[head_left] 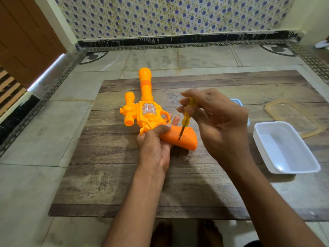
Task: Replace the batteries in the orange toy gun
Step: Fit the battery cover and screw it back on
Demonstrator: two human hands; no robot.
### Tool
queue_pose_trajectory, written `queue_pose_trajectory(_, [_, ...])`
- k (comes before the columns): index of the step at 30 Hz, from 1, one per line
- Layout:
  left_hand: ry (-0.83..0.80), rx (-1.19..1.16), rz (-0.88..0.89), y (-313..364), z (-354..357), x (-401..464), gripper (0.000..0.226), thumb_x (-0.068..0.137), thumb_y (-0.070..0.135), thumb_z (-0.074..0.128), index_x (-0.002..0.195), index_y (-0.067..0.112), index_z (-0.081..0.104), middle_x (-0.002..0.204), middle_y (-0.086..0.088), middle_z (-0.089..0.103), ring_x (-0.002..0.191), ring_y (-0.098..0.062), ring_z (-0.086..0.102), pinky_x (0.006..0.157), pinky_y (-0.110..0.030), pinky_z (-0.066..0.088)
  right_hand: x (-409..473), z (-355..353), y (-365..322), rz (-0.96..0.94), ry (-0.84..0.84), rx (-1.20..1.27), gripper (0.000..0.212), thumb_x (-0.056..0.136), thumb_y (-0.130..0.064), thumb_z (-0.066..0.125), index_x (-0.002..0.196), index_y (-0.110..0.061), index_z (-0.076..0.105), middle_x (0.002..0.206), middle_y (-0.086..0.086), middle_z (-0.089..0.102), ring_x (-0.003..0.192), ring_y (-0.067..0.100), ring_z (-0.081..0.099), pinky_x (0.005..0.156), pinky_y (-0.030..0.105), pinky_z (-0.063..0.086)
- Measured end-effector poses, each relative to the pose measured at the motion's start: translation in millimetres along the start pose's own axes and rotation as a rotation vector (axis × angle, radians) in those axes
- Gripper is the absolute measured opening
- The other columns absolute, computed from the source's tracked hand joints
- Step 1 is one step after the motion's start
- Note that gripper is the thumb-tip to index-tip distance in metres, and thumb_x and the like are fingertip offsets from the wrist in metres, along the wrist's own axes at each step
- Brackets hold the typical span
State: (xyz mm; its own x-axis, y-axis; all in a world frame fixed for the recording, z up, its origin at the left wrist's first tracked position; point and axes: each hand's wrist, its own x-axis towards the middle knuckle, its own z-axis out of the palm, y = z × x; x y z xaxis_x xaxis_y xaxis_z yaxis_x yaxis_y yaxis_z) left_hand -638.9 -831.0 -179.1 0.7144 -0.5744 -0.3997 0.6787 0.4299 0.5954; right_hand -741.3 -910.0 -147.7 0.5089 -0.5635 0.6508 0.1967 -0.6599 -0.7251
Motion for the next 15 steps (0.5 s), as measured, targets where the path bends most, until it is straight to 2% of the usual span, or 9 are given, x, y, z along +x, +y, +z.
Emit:
queue_pose_trajectory(3, [-0.016,0.029,-0.002,-0.2,-1.4,-3.3,0.063,0.080,-0.019,0.054,0.141,-0.002,0.050,0.129,-0.034,0.063,0.094,-0.044,0.074,0.083,-0.075,0.050,0.4,2.5,-0.6,-0.051,0.023,-0.139,0.024,0.090,-0.009,0.079,0.113,-0.006,0.077,0.086,0.007,0.060,0.080,0.020,0.065,0.068,0.036,0.055])
queue_pose_trajectory(5, [-0.029,0.043,0.000,-0.6,-2.4,-2.4,0.067,0.079,-0.018,0.055,0.143,-0.002,0.048,0.130,-0.033,0.063,0.102,-0.049,0.071,0.085,-0.076,0.049,-0.2,2.2,-0.2,-0.068,0.034,-0.153,0.025,0.091,-0.016,0.078,0.115,-0.008,0.077,0.085,0.009,0.057,0.079,0.022,0.062,0.069,0.036,0.056])
queue_pose_trajectory(8, [-0.017,0.033,-0.016,-0.9,-2.7,0.2,0.065,0.080,-0.020,0.054,0.142,-0.001,0.050,0.124,-0.031,0.067,0.097,-0.042,0.074,0.091,-0.071,0.051,-1.8,-0.9,1.6,-0.033,-0.014,-0.018,0.027,0.096,0.000,0.065,0.123,-0.002,0.071,0.099,0.015,0.066,0.094,0.026,0.072,0.077,0.044,0.060])
queue_pose_trajectory(11, [-0.006,0.011,-0.015,-1.1,-2.0,1.6,0.063,0.081,-0.022,0.053,0.141,-0.002,0.052,0.123,-0.031,0.068,0.090,-0.038,0.076,0.091,-0.068,0.053,-1.9,-2.8,3.0,-0.015,-0.041,0.008,0.037,0.092,0.018,0.061,0.124,0.001,0.070,0.105,0.017,0.070,0.096,0.023,0.075,0.078,0.048,0.062])
queue_pose_trajectory(13, [-0.003,0.005,-0.007,-0.1,-1.3,0.4,0.062,0.081,-0.022,0.052,0.140,-0.003,0.051,0.124,-0.032,0.066,0.083,-0.035,0.077,0.087,-0.064,0.056,-0.6,-1.8,1.4,-0.015,-0.028,-0.015,0.033,0.091,0.012,0.068,0.121,-0.002,0.072,0.099,0.015,0.069,0.092,0.021,0.075,0.077,0.043,0.062])
queue_pose_trajectory(15, [-0.010,0.009,-0.004,0.1,-1.1,-1.0,0.061,0.082,-0.021,0.051,0.139,-0.003,0.051,0.127,-0.033,0.064,0.081,-0.035,0.077,0.083,-0.064,0.056,0.3,-0.8,-0.1,-0.030,-0.004,-0.086,0.029,0.089,0.000,0.077,0.118,-0.006,0.075,0.087,0.013,0.064,0.083,0.014,0.069,0.074,0.029,0.058])
